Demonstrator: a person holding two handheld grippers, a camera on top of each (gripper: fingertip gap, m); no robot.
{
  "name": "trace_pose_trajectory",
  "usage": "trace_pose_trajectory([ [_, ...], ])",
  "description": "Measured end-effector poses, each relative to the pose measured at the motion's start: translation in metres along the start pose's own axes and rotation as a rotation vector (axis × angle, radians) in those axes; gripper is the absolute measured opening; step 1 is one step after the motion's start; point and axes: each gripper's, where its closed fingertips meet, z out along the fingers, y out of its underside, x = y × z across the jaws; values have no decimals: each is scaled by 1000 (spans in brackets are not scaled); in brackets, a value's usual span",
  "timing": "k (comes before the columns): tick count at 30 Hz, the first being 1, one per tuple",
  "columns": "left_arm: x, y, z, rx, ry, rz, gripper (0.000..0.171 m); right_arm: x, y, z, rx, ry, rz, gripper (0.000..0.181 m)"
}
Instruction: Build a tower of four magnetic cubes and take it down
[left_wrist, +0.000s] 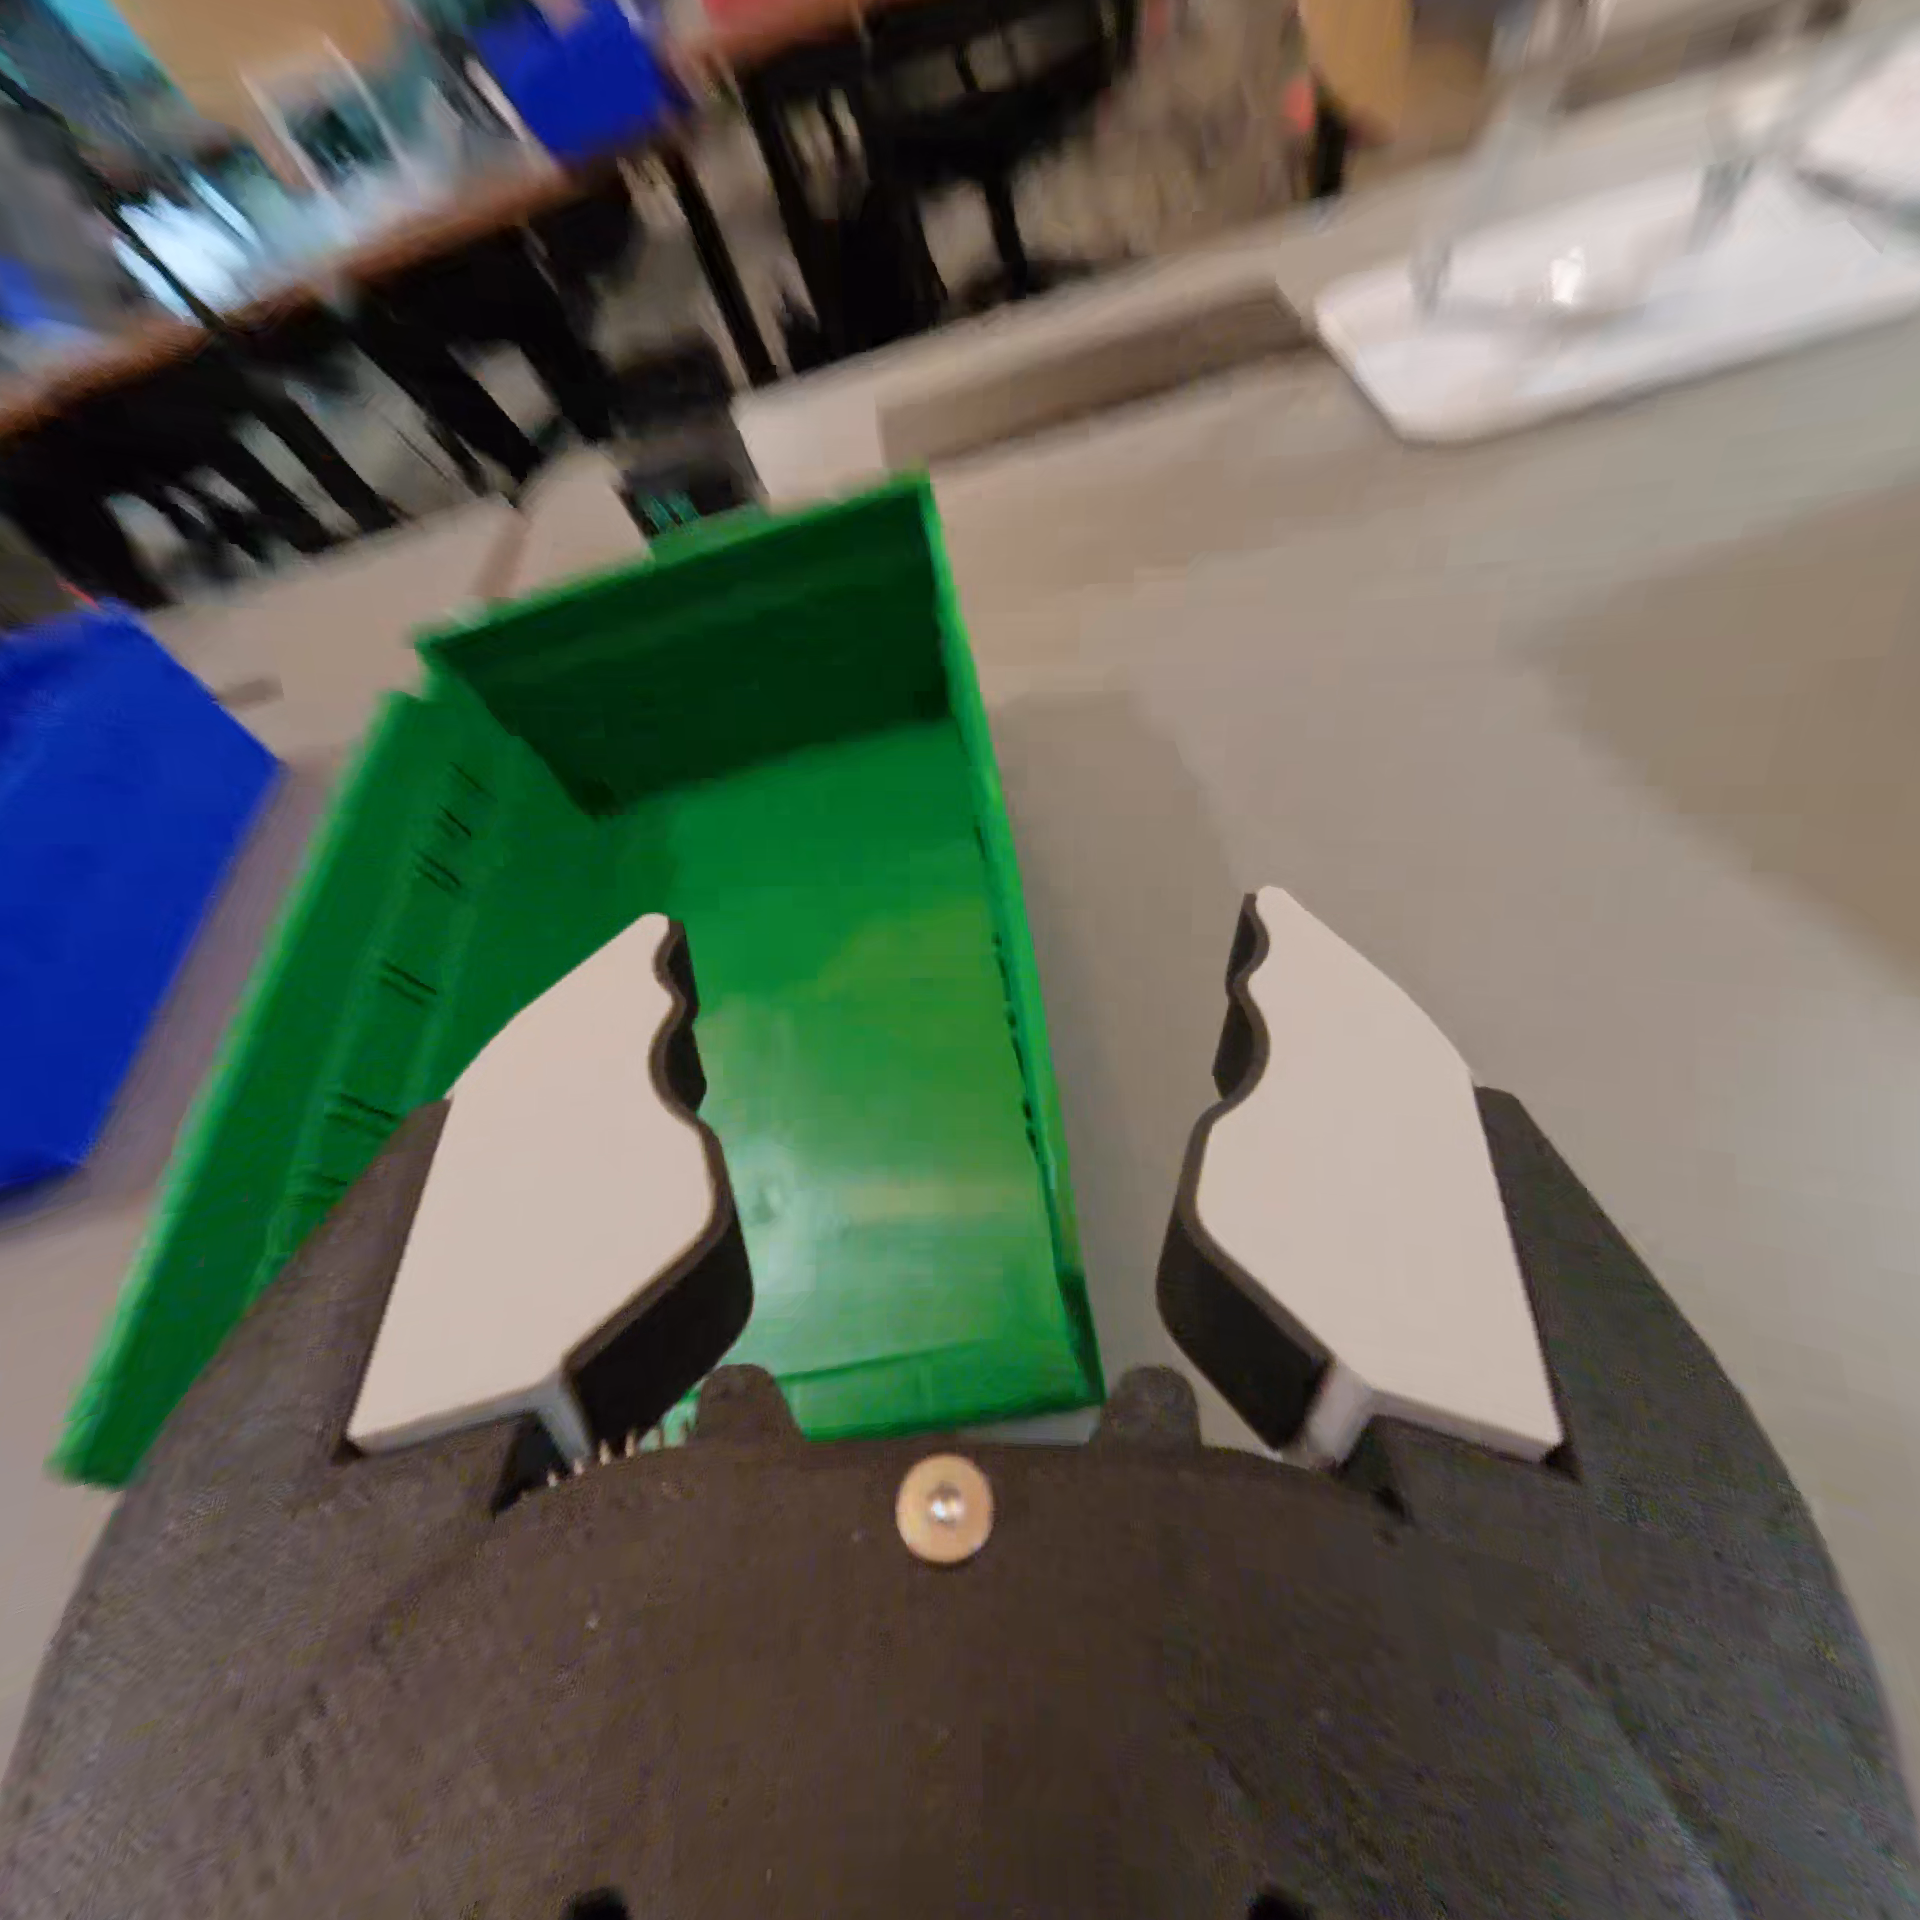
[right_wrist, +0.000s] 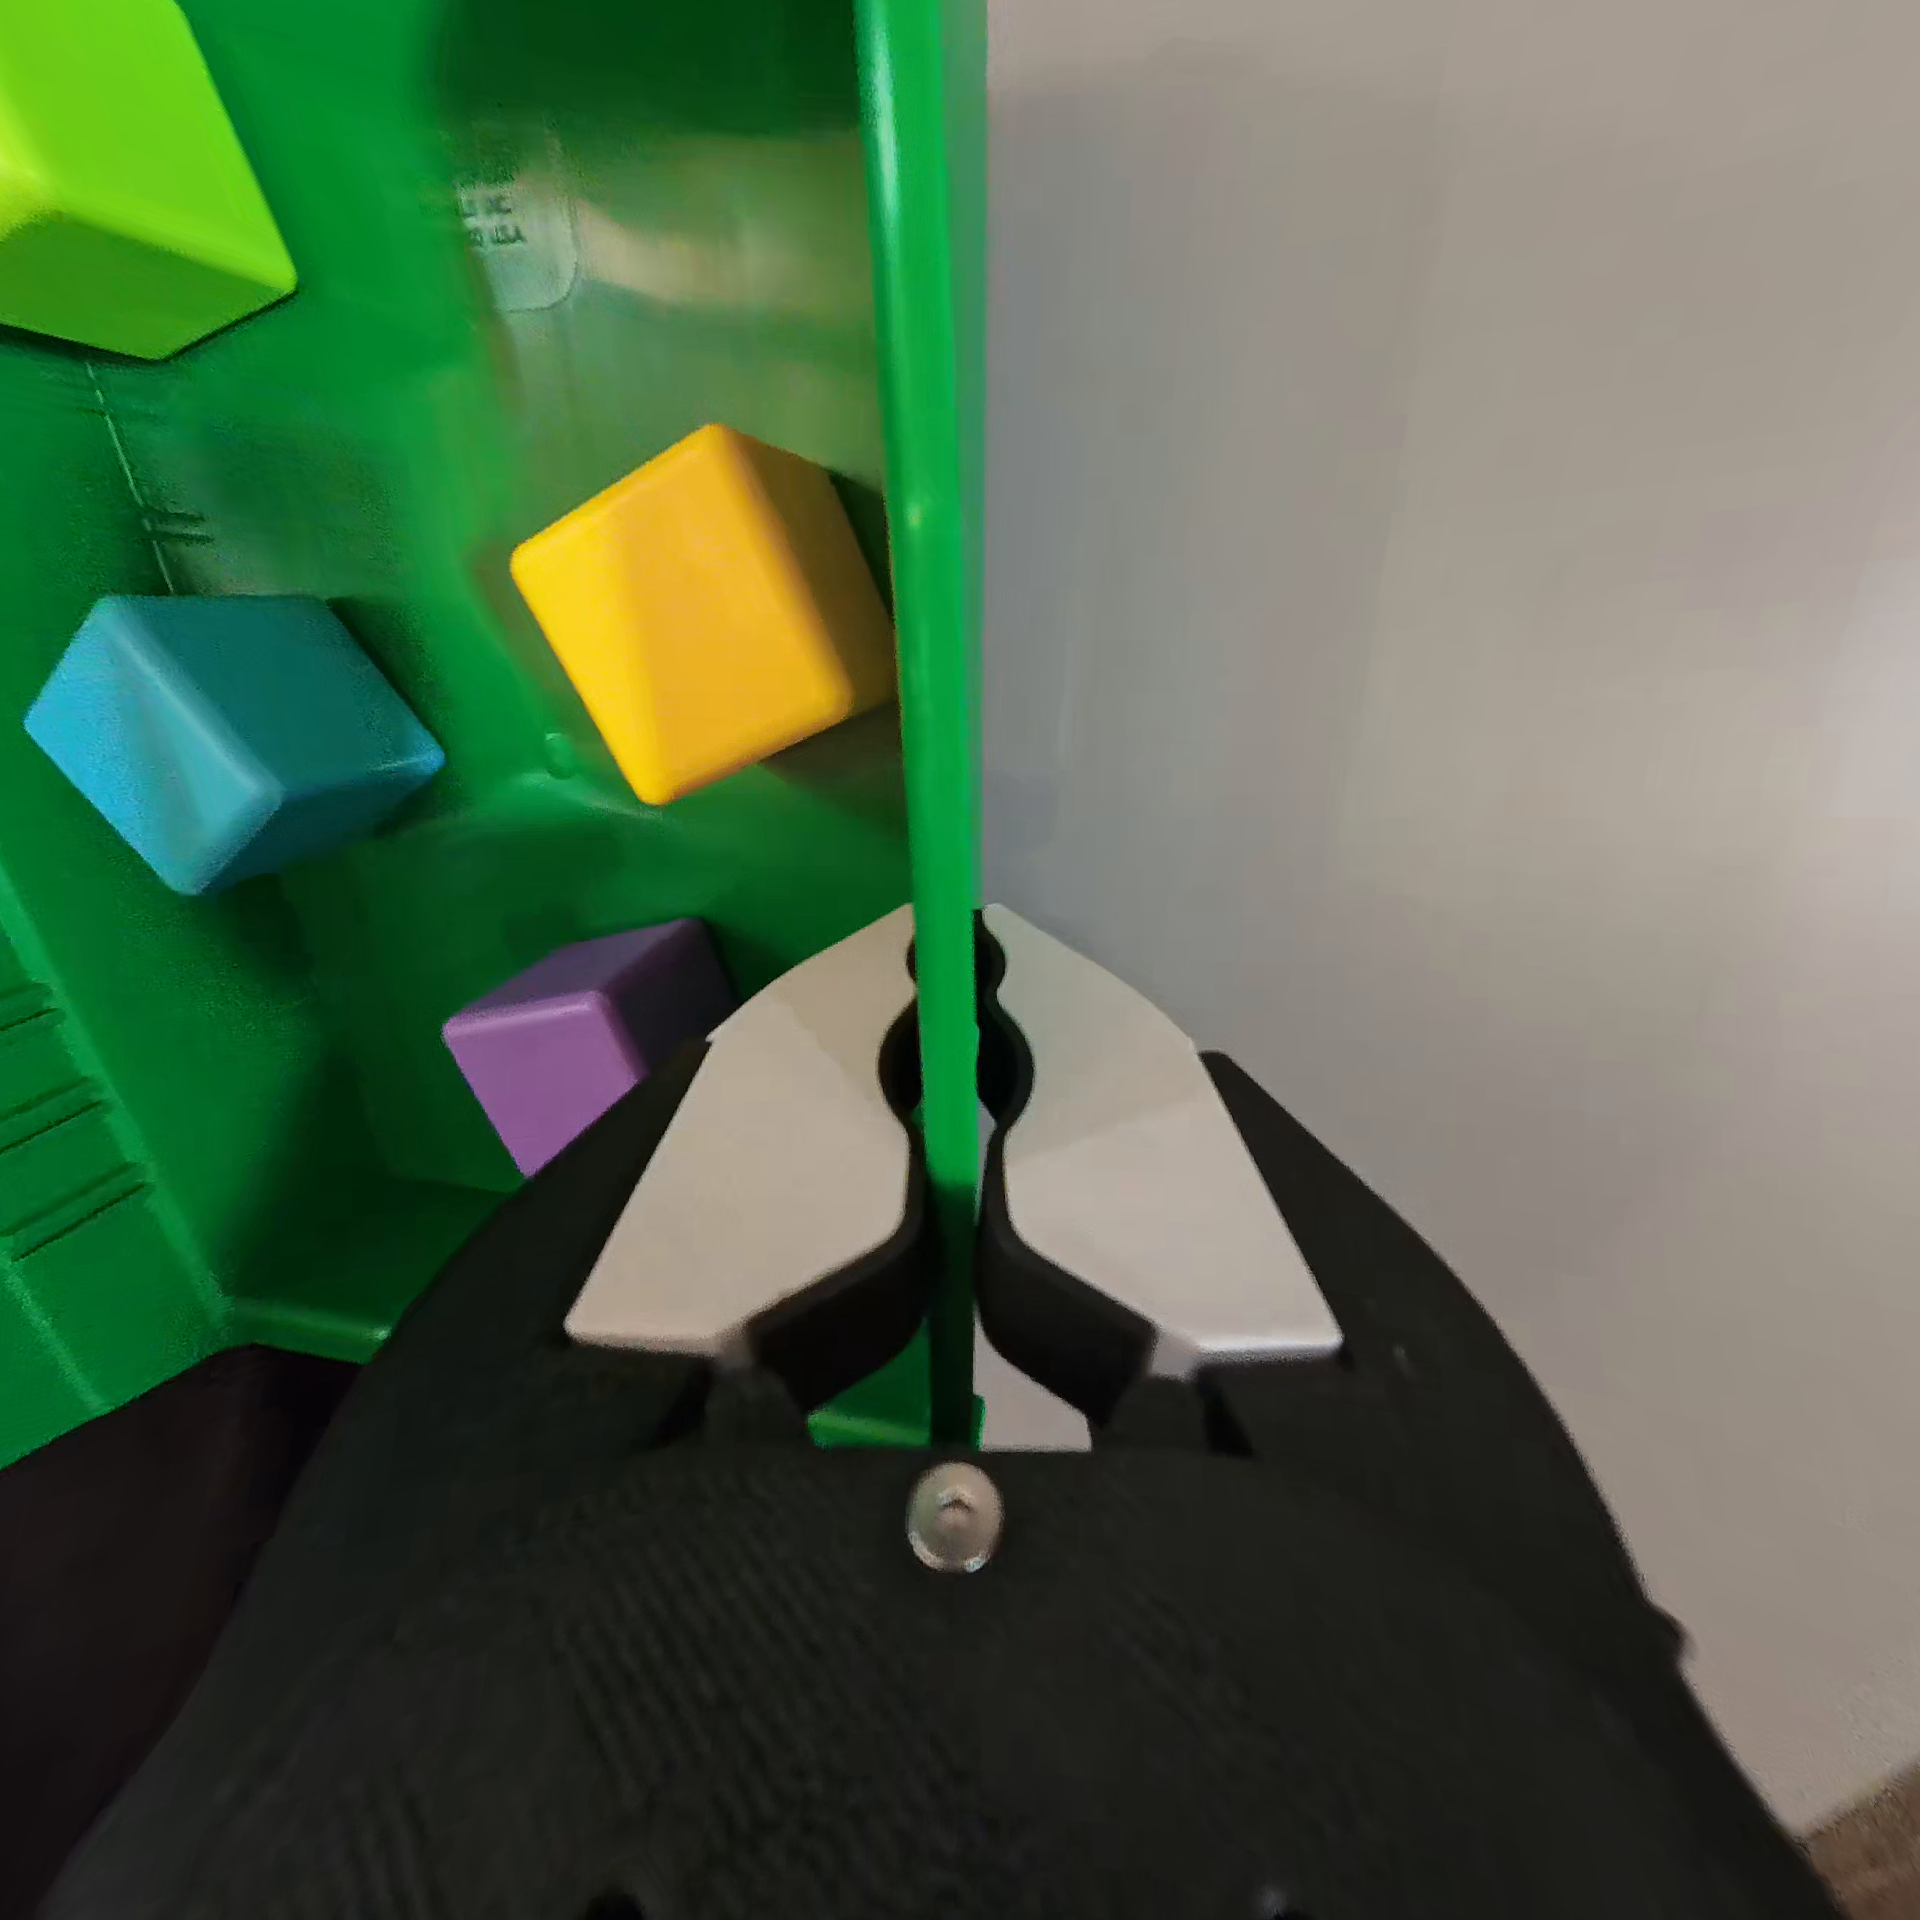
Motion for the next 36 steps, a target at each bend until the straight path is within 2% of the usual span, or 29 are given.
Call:
trace_pose_trajectory([
  [2,5,21,18,-101,37,17,93,-26,-4,11,-8,-33,-19,5],
  [7,2,49,45,-252,3,170,54,-78,-16,32,-37,-53,-72,4],
  [10,13,50,46,-248,49,191,13,-107,-23,41,-55,-71,-86,4],
  [14,6,56,43,-317,53,180,9,-149,-35,55,-58,-103,-93,4],
  [17,-1,57,42,-296,96,127,7,-173,-47,66,-41,-98,-99,4],
  [19,-9,56,39,-280,76,153,8,-187,-55,74,-32,-82,-102,4],
  [24,-25,28,18,-182,89,58,7,-224,-67,95,-60,-32,-128,4],
  [29,-47,3,-8,-114,12,95,7,-265,-78,117,-18,94,-184,5],
  [32,-61,-8,-25,-74,-19,83,8,-310,-74,131,-2,-13,-129,13],
  [36,-81,-16,-46,-38,-38,22,8,-372,-65,137,33,-145,-165,17],
])
